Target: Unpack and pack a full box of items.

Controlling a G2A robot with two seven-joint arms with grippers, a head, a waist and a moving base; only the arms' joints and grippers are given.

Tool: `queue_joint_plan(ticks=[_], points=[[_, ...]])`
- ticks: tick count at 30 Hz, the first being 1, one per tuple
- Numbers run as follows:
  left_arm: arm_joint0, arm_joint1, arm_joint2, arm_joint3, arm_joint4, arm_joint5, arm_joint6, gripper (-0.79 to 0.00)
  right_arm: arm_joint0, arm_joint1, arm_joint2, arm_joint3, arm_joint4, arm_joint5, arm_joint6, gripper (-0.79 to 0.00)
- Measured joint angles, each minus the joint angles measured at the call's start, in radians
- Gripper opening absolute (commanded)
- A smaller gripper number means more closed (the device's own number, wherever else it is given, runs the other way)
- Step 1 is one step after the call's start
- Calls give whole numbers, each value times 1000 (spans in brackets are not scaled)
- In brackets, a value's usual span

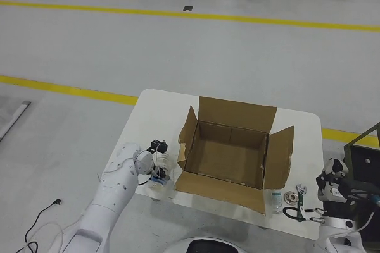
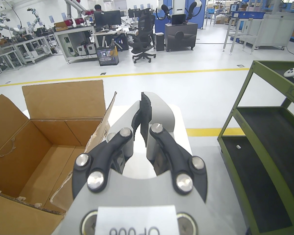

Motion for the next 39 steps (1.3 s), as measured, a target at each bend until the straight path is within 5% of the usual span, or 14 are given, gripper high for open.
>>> queue_joint_plan(ticks=[1,3,7,9,18,20,21,24,27,32,39], points=[[-6,-3,6,17,-4,-2,6,-400,0,1,0,0,1,-1,1,-785],[-17,-10,20,48,-16,-7,15,-520,1,2,0,0,1,-1,2,-785],[-27,-22,52,99,-6,-5,45,-613,1,5,0,-3,-7,-6,-5,-785],[-34,-26,64,122,-3,-3,56,-785,-3,6,-1,-6,-6,-9,-8,-785],[-76,-29,67,185,-13,4,93,-785,3,10,12,0,39,-8,22,-785],[-82,-22,51,183,-23,6,91,-785,16,14,24,-8,76,-33,76,-514],[-84,-18,42,179,-28,8,86,-785,24,16,34,-14,87,-46,105,0],[-85,2,1,140,-51,14,58,-785,56,27,64,-39,106,-109,189,0],[-67,28,-58,43,-83,28,1,-785,74,36,79,-54,144,-174,303,0],[50,76,-164,-286,-103,54,-154,-785,107,54,95,-73,222,-260,569,0],[224,115,-271,-756,-148,101,-367,-785,174,65,41,-14,270,-195,769,0]])
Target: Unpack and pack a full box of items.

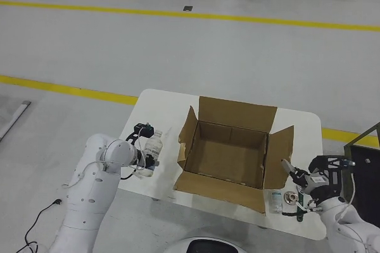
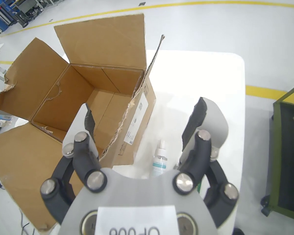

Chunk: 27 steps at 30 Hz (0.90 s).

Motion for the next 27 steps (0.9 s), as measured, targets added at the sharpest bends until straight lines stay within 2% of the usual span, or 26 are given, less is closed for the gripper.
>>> queue_joint_plan(ticks=[4,8,9,10,12,15,27], points=[[32,11,-37,-131,-48,8,-38,-785,30,2,-37,42,60,48,51,0],[44,19,-55,-188,-82,4,-36,-785,48,4,-55,84,138,98,90,-15],[44,19,-55,-187,-82,4,-36,-785,52,5,-57,93,155,105,100,-142],[44,19,-54,-186,-81,4,-36,-785,56,6,-59,105,171,114,110,-394],[44,19,-54,-185,-80,4,-36,-785,62,8,-64,123,194,127,122,-576],[44,19,-54,-185,-80,4,-36,-785,65,12,-67,130,209,137,131,-785],[44,19,-54,-185,-80,4,-36,-785,58,18,-69,125,180,133,120,-785]])
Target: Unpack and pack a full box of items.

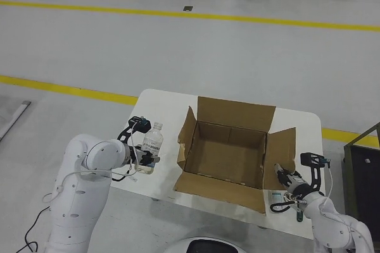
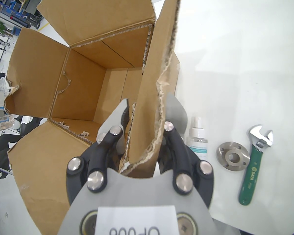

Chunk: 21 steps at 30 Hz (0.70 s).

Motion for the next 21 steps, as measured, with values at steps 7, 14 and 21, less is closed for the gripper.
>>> queue_joint_plan(ticks=[7,14,21], points=[[-5,7,-11,-68,-11,26,15,-785,-23,2,-47,12,66,-3,17,-785],[-74,17,5,-166,-97,70,0,-785,-48,4,-96,9,111,60,4,-785],[-176,28,167,-63,-250,119,0,-785,-63,3,-135,5,123,157,-62,-785]])
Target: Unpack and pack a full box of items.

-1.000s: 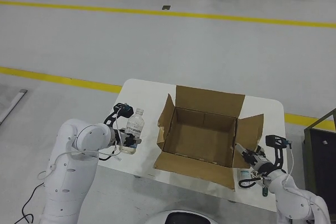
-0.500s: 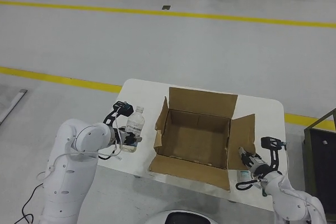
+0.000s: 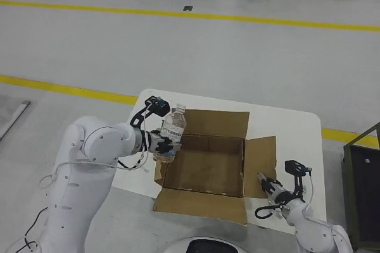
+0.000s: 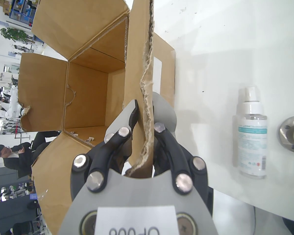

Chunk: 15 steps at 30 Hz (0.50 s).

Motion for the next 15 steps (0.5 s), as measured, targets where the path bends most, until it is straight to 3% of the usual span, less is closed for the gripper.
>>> queue_joint_plan(ticks=[4,15], points=[[-37,2,73,115,-106,23,0,-785,-12,2,-11,-12,-15,40,-35,-785],[-35,2,70,100,-96,22,0,-785,-35,9,-25,-30,4,44,-51,-785]])
